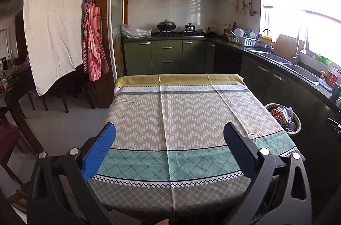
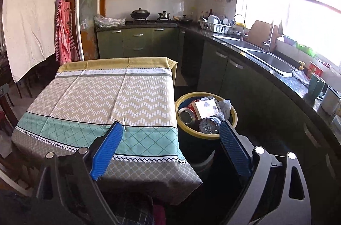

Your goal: Collect trash

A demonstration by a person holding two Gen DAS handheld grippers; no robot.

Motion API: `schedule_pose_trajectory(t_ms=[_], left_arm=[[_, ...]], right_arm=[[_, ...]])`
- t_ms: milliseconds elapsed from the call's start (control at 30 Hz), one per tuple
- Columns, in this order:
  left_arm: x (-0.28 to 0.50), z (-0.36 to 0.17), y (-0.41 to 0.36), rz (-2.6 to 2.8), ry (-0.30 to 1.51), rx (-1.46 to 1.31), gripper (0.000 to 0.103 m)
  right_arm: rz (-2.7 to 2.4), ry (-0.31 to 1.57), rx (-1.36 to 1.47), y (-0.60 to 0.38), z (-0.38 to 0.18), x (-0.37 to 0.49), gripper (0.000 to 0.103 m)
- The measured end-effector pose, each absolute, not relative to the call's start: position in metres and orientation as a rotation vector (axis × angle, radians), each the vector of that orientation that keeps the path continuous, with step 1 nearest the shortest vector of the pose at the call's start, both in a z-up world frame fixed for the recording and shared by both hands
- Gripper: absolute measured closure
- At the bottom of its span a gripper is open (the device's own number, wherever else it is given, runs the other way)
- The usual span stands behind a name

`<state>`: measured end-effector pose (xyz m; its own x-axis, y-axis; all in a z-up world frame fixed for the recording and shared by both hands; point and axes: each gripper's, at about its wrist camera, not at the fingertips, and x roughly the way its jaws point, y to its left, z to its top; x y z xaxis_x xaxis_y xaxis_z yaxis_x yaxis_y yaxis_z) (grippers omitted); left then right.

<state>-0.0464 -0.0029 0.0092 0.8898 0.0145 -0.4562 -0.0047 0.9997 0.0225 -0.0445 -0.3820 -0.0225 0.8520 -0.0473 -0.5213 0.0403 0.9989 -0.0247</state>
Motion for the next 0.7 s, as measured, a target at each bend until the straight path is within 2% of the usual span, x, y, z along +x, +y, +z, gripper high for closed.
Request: schedule_pose_trajectory(t_ms=[367, 700], left_arm=[[-0.076, 0.030, 0.006, 0.046, 0.396, 0.022, 0.007], [-0.075, 0.026, 0.011, 0.045, 0.413, 0.010, 0.007]], right_arm=[[-0.038, 0.456, -0.021, -0.372, 0.003, -0.082, 0.006], [-0.032, 0.448, -0.018, -0.370, 0.006, -0.084, 0.006]])
